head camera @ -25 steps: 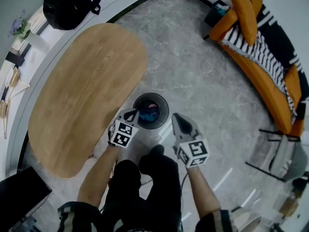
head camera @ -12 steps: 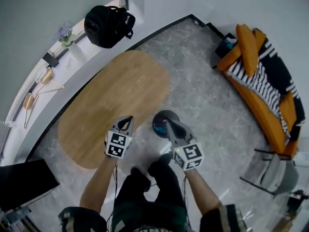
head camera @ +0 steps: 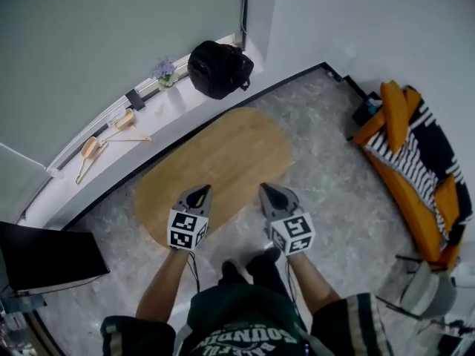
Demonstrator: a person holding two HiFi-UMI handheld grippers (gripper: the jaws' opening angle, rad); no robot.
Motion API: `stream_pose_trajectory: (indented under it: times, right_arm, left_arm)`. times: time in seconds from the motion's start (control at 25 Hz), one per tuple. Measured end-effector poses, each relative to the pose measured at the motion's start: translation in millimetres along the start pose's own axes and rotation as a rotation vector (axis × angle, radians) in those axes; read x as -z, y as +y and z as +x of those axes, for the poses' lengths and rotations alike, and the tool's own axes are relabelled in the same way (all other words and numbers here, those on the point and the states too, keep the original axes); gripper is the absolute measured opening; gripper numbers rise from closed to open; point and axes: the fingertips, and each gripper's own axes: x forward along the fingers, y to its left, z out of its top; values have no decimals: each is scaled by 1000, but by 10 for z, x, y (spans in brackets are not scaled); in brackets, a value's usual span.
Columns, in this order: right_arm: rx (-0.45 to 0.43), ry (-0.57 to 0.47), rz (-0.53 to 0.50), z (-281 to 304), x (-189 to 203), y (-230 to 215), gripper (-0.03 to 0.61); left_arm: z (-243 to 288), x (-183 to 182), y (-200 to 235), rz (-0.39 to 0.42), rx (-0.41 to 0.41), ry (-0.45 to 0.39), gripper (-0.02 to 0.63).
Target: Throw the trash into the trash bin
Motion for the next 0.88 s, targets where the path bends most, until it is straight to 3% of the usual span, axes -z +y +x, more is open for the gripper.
stream_pose_trajectory:
  times: [0.36, 0.52, 0.88]
  right_arm:
    - [-11, -76, -123, -161, -530, 700, 0]
    - [-39, -154, -132, -197, -600, 824, 0]
    - [-46, -143, -110, -328, -514, 1051, 0]
  left_arm:
    - [-1078, -234, 250, -25, -91, -107, 2]
    - [-1258, -264, 163, -40, -98, -152, 2]
    - [-1506, -177, 66, -52, -107, -183, 2]
